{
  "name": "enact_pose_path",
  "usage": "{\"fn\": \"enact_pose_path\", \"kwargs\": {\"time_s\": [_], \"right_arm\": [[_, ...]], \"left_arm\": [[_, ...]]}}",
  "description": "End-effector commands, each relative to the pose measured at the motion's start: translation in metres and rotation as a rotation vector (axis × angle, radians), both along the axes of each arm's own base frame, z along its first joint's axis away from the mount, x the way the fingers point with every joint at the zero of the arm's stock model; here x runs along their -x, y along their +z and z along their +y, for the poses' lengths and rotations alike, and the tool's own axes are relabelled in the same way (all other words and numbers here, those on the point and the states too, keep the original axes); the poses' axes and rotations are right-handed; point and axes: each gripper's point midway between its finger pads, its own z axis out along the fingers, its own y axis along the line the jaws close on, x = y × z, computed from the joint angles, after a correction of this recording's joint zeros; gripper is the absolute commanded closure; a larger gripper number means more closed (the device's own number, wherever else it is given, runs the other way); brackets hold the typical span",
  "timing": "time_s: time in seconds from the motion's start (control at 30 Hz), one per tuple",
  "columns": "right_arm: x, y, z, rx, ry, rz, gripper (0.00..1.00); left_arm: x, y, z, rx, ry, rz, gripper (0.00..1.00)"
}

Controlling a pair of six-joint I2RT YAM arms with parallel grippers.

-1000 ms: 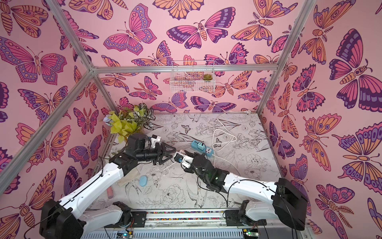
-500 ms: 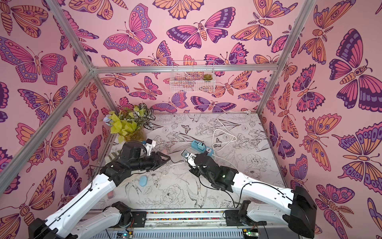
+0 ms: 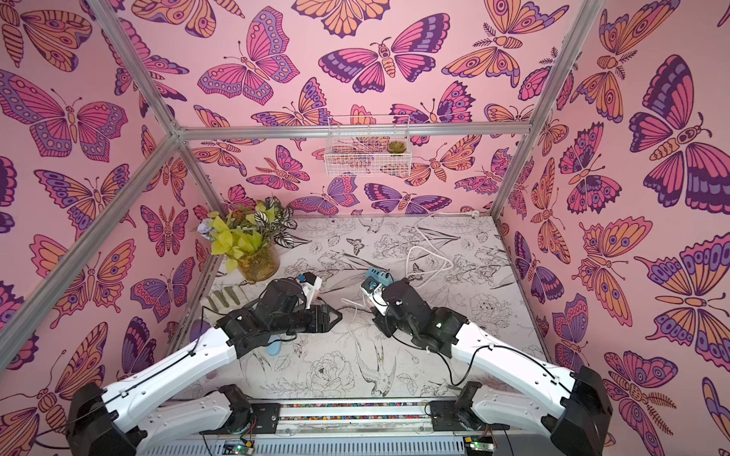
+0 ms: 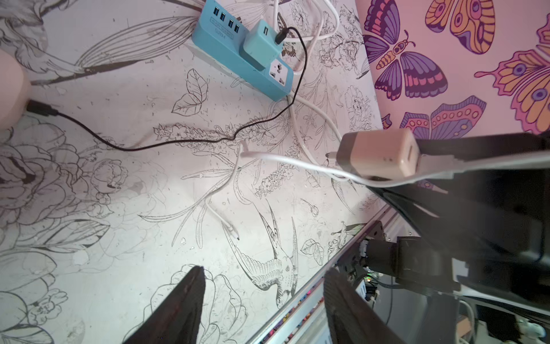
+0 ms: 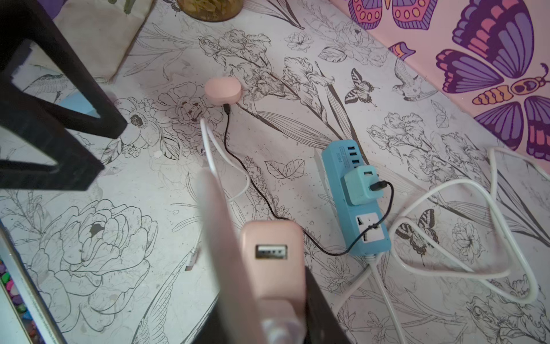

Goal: Charge the bluetooth headset
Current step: Adjust the charging cable at the plug.

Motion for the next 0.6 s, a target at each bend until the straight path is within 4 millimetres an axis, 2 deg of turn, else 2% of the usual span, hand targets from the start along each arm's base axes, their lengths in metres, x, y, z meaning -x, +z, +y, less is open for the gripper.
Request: {"fn": "enact_pose_path", "kwargs": {"time_s": [0.0,0.13,0.4,0.57], "right_arm": [[0.004,0.013,-0.005,-0.056,-0.007,0.037,0.89],[0.003,0.016,-0.011,-0.078,-0.011,0.056,0.89],[0.004,0.022,-0.009,-0.124,-0.005,0.071,0.89],[0.007,0.025,-0.006,-0.147,0.005,0.08,0.89]], "left_arm": [[-0.016,0.01,-0.007,-0.015,-0.012,-0.127,0.33],[-0.021,0.004,-0.015,-0.023,-0.033,-0.177,0.32],[-0.029,-0.008,-0.039,-0.023,-0.059,-0.317,0.34],[-0.044,-0.001,-0.05,0.02,-0.027,-0.468,0.35]]}}
